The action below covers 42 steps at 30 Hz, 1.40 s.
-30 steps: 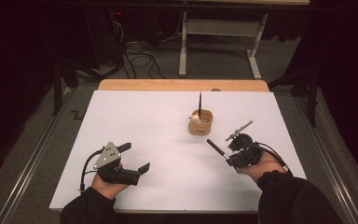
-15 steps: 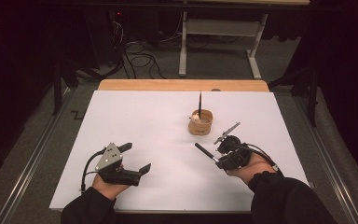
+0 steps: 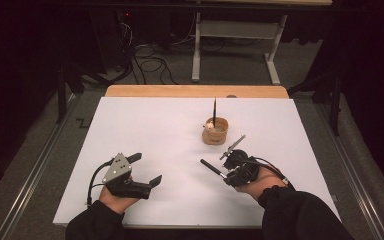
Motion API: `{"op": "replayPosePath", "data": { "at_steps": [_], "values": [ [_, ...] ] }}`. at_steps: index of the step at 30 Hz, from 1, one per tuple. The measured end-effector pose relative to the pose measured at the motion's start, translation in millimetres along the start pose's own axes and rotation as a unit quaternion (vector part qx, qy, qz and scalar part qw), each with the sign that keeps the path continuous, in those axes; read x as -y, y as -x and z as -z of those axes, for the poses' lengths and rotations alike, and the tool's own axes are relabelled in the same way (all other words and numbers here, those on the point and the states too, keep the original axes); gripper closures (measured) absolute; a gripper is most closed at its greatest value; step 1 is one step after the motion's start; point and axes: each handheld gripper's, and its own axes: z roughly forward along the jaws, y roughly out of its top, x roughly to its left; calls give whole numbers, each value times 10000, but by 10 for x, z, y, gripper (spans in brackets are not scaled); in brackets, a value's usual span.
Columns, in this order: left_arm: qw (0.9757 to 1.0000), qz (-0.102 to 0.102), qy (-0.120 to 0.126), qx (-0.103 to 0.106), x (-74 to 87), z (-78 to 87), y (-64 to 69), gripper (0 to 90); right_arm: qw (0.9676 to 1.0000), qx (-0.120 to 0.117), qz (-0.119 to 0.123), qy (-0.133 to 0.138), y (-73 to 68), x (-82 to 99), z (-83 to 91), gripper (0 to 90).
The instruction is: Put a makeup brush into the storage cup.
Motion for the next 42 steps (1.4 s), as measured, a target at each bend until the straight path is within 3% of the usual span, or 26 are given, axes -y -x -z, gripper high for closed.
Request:
{"op": "replayPosePath", "data": {
  "at_steps": [7,15,18,22,26,30,36,42],
  "values": [
    [9995,-6,224,-220,-254,-29,-42,10,10000,27,77,1,27,-34,64,775],
    [9981,-191,500,-320,-616,-126,-47,22,9999,15,94,29,43,-69,106,776],
    [9974,-242,608,-313,-631,-169,-10,31,9999,17,131,9,39,-76,113,775],
    [9967,-554,452,-393,-511,-261,85,36,9999,-35,162,-21,20,-78,122,775],
    [9932,-1029,235,-500,-398,-328,191,37,9997,-53,231,-57,21,-86,125,775],
    [9914,-1186,122,-538,-294,-365,228,56,9995,-84,285,-90,8,-114,133,775],
    [9845,-1586,-129,-736,-183,-453,294,67,9990,-156,400,-129,-28,-148,117,775],
    [9760,-2045,-215,-717,-135,-481,407,116,9986,-220,441,-184,-49,-156,121,775]
  ]
}}
